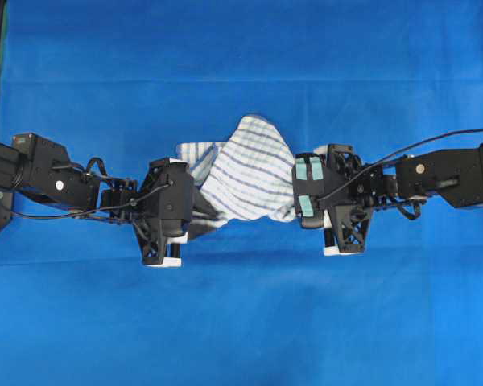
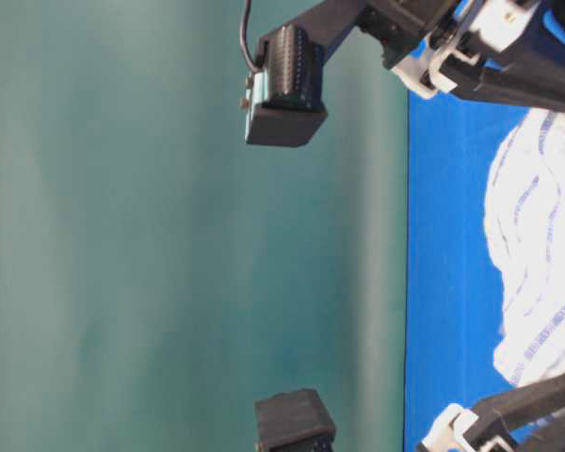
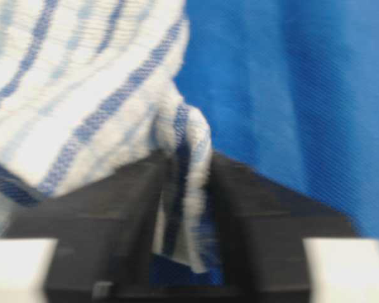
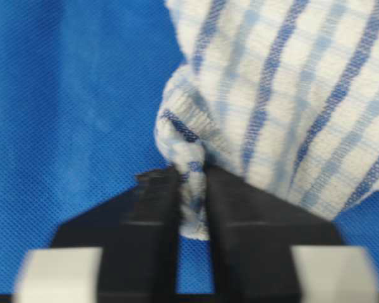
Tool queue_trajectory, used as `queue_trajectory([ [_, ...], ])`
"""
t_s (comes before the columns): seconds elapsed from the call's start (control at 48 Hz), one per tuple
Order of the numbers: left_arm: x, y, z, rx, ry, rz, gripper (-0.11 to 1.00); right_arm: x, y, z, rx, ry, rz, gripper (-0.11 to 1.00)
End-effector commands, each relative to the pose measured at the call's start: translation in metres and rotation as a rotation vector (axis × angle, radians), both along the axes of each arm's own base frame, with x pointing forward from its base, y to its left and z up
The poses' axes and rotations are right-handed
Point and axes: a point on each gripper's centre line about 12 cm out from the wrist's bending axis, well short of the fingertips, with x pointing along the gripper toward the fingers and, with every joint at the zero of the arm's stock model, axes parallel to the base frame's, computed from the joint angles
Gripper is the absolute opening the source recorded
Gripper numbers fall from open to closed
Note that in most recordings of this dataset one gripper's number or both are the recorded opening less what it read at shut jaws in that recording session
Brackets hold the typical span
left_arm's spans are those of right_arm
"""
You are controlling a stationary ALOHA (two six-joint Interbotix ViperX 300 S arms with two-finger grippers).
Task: Lift the towel with both arms.
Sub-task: 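Lower both grippers onto opposite edges of the towel and close them, then lift the towel upward with both grippers holding its edges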
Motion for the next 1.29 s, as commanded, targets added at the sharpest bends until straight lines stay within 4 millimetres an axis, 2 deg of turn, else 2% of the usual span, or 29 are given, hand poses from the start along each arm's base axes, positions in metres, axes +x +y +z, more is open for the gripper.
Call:
queue_trajectory([
  [0.0,0.001,-0.002,0.008,0.004,0.015,-0.012,0.12,0.006,0.001,0.009,0.0,-0.032,0.003,0.09],
  [0.021,0.001,-0.003,0.009,0.006,0.019,-0.016,0.08,0.007,0.001,0.01,0.0,-0.034,0.004,0.05],
  [0.062,0.002,-0.003,0.013,0.007,0.019,-0.017,0.02,0.007,0.001,0.011,0.0,-0.035,0.004,0.04],
  [0.25,0.01,-0.005,0.044,0.002,-0.027,-0.021,0.02,0.004,0.001,0.024,-0.001,-0.045,0.005,0.04],
  [0.312,0.01,-0.004,0.057,0.0,-0.039,-0.02,0.02,0.005,0.001,0.035,0.0,-0.057,0.004,0.04],
  [0.583,0.005,0.007,0.133,-0.008,-0.103,0.006,0.02,0.0,0.0,0.127,-0.013,-0.172,0.017,0.04],
  [0.687,0.0,0.016,0.159,-0.011,-0.139,0.03,0.02,-0.007,-0.003,0.165,-0.039,-0.227,0.025,0.04],
  [0.875,-0.015,0.03,0.218,-0.014,-0.264,0.068,0.02,-0.022,-0.006,0.224,-0.083,-0.321,0.032,0.04],
  [1.104,-0.04,0.033,0.294,-0.003,-0.447,0.063,0.02,-0.036,-0.009,0.289,-0.115,-0.469,0.029,0.04],
  [1.166,-0.045,0.033,0.308,-0.001,-0.48,0.061,0.02,-0.041,-0.01,0.307,-0.13,-0.51,0.027,0.04],
  [1.271,-0.052,0.033,0.326,0.0,-0.52,0.059,0.02,-0.047,-0.011,0.324,-0.143,-0.541,0.025,0.04],
])
